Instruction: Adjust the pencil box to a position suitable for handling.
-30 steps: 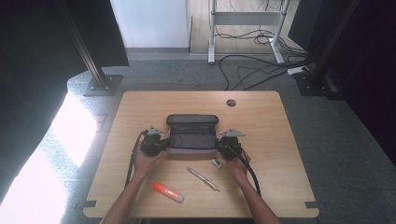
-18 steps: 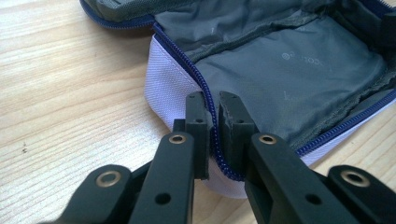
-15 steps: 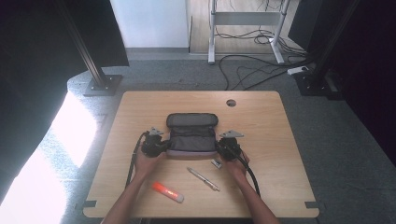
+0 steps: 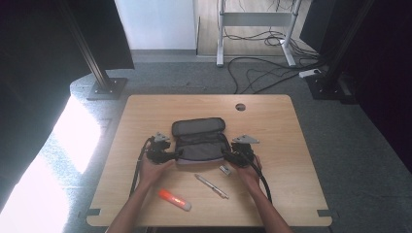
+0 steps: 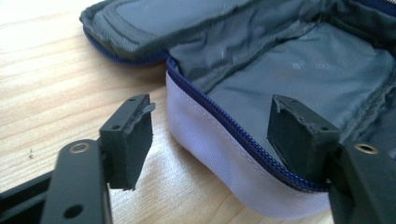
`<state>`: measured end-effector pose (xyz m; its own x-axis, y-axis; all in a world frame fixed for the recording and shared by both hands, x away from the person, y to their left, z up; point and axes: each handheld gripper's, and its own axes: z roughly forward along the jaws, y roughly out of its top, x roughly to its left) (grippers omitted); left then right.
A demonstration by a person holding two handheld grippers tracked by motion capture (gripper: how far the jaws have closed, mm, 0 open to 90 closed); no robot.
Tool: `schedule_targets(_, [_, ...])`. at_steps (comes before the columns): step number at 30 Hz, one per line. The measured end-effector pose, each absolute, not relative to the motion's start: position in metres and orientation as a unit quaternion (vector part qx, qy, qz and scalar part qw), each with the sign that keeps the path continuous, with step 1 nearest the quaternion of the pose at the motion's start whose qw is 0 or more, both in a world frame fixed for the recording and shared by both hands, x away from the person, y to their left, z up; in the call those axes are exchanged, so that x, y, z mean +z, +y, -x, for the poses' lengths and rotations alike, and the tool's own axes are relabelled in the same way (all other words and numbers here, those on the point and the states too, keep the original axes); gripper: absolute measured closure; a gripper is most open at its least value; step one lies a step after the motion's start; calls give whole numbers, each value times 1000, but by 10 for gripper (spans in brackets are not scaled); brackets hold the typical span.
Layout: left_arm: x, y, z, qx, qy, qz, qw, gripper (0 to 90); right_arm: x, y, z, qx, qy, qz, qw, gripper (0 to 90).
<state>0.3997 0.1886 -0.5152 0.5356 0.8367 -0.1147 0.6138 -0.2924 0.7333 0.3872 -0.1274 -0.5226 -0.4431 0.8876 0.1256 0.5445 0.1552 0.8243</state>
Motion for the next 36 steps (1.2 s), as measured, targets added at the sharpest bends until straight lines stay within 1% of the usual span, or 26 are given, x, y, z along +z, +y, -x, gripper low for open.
schedule_targets(2, [-516,188,-402,143,463,-789,377,312,-522,-129,-387,433,731,-489,196,477])
schedule_targets(5, [-516,189,-404,141,469,-788,373,340,-522,-130,-387,432,733,-490,190,478])
schedule_targets(8, [-518,189,-406,147,474,-790,360,336,-524,-130,-387,429,735,-491,183,484])
schedule_targets(12, [-524,193,-414,144,492,-787,343,363,-526,-128,-388,429,737,-494,172,492])
schedule_targets(20, [-519,195,-419,157,497,-783,339,386,-525,-127,-387,431,735,-494,171,496])
schedule_targets(29, [-504,193,-411,158,484,-778,369,372,-517,-131,-383,448,731,-485,172,490])
schedule_targets(36, [-492,196,-397,155,469,-776,392,348,-514,-136,-380,460,733,-473,167,462])
